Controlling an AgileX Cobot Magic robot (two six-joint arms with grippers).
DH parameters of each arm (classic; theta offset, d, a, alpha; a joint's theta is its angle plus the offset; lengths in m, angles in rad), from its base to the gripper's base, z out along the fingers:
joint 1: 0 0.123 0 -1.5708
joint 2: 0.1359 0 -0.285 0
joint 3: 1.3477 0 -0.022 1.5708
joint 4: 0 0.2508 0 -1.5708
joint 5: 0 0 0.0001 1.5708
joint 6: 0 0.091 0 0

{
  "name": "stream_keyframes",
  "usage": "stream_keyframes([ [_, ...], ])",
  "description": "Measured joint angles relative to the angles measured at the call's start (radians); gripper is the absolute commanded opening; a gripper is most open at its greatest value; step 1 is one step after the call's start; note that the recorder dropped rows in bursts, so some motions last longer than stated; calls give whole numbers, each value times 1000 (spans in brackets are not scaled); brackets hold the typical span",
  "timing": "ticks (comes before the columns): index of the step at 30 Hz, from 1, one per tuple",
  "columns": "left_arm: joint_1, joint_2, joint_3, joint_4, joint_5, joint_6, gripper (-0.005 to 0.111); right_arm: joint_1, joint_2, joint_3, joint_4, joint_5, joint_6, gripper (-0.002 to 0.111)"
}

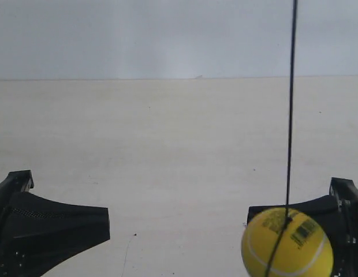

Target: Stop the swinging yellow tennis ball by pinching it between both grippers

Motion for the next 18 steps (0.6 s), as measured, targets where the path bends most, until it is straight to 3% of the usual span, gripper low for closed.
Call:
stream_keyframes([
  [8,-72,9,0,-104,33,25,5,0,0,-18,99,-1,12,0],
  [18,-178,148,-41,-219,81,88,5,0,0,-112,121,141,95,0],
])
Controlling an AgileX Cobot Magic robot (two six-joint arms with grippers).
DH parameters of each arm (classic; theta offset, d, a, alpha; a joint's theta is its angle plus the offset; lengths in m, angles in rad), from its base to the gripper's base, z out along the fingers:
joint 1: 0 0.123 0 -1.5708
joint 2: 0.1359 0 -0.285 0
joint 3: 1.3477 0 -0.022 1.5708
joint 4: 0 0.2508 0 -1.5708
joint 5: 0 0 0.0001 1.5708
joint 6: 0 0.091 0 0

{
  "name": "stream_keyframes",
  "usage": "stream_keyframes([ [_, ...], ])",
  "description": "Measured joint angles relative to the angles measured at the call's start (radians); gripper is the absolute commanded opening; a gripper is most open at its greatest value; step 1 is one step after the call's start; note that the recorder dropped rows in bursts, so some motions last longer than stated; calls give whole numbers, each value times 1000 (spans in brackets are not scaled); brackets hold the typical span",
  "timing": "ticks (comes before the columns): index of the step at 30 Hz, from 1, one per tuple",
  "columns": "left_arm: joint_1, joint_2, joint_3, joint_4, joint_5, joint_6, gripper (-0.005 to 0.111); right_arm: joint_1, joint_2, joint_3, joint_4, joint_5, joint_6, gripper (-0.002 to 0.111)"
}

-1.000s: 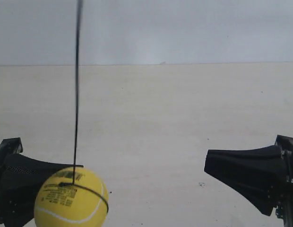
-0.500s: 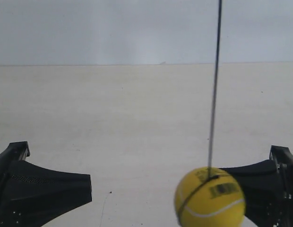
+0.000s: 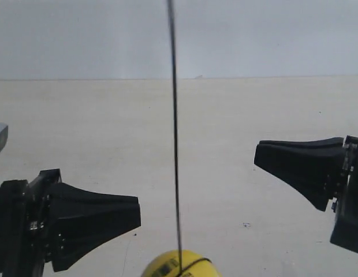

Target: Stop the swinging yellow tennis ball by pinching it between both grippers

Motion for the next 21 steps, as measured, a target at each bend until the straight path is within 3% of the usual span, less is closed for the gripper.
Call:
stream_keyframes([
  [9,-65,123,-67,-78,-18,46,5,0,0,-6,-9,60,28,0],
  [21,-67,58,-69,106,-48,30,5,0,0,-6,-59,15,48,0],
])
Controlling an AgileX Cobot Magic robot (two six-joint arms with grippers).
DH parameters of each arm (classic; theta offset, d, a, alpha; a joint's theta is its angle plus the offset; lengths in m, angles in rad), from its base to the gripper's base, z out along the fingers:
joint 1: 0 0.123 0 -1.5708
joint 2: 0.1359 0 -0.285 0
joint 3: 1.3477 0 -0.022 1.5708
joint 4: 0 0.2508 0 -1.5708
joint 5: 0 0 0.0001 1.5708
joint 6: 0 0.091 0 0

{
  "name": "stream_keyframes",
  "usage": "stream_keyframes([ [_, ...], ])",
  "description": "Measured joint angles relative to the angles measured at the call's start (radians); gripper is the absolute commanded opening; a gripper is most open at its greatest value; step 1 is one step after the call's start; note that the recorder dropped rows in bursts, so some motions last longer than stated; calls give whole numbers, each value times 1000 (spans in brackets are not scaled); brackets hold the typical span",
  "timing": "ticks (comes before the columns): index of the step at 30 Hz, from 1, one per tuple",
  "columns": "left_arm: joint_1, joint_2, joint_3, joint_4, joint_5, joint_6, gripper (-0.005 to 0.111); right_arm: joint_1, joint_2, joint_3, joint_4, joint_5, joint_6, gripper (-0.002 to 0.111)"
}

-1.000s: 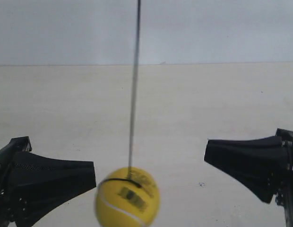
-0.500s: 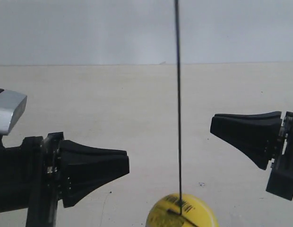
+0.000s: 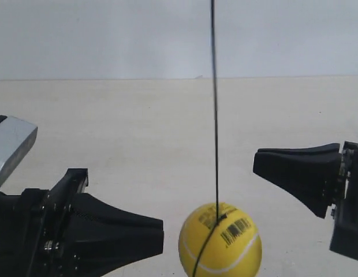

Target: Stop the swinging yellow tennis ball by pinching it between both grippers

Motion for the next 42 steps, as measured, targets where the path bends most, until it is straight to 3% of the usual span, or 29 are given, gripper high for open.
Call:
stream_keyframes([
  [6,-2,-21,0,16,-30,-19,5,0,0,0,-65,-142,7,0],
  [22,-2,-21,0,72,-55,-53,5,5,0,0,-173,-158,33,0],
  [32,-2,-21,0,79,-13,-55,5,231,0,0,-186,-160,-32,0],
  [42,-2,-21,0,89,21,-71,5,258,0,0,-206,-160,-36,0],
])
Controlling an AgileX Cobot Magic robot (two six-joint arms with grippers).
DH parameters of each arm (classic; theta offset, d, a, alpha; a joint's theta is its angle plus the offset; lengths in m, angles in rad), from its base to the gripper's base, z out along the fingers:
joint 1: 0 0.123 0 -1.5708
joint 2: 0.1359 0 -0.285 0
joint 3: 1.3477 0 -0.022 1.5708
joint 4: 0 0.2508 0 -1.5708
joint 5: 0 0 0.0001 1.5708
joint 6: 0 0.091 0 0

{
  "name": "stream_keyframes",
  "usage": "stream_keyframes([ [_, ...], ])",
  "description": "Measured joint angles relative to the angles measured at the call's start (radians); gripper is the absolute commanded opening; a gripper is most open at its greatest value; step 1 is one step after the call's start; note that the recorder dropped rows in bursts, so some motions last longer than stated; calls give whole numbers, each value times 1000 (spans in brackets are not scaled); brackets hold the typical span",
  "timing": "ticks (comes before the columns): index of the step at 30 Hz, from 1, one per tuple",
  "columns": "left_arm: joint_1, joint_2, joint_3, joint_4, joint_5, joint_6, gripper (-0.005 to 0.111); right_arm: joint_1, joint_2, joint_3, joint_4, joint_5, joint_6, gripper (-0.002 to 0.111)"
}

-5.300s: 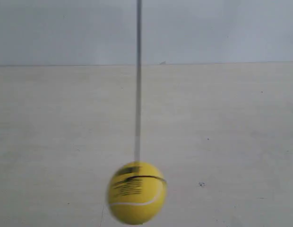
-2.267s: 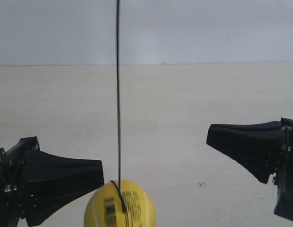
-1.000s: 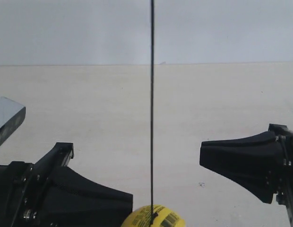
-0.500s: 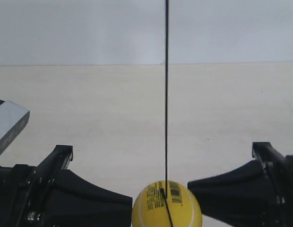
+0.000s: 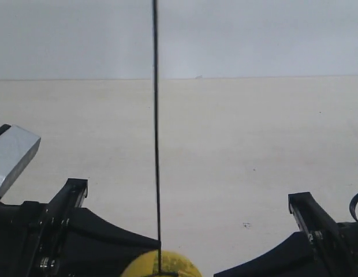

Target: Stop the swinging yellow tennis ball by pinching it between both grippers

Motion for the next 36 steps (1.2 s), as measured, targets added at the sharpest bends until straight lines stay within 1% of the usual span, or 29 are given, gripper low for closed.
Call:
stream_keyframes([
  [5,0,0,0,84,26,-51,5,0,0,0,-3,0,0,0],
  [8,0,-16,0,82,128,-92,5,0,0,0,1,0,-3,0],
  [9,0,-30,0,76,182,-116,5,0,0,0,1,0,-3,0],
  [12,0,-71,0,72,271,-171,5,0,0,0,3,15,0,0],
  [15,0,-135,0,114,277,-242,5,0,0,0,10,39,0,0],
  [22,0,-319,11,293,226,-466,5,0,0,0,31,78,2,0],
  [26,0,-419,63,336,226,-516,5,0,0,0,42,82,2,0],
  [29,0,-470,82,302,276,-508,5,0,0,0,94,80,2,0],
  [32,0,-495,84,185,306,-434,5,0,0,0,164,58,-6,0],
  [34,0,-497,84,113,270,-381,5,0,0,0,194,35,-6,0],
  [36,0,-485,84,63,201,-335,5,0,0,0,206,23,-6,0],
])
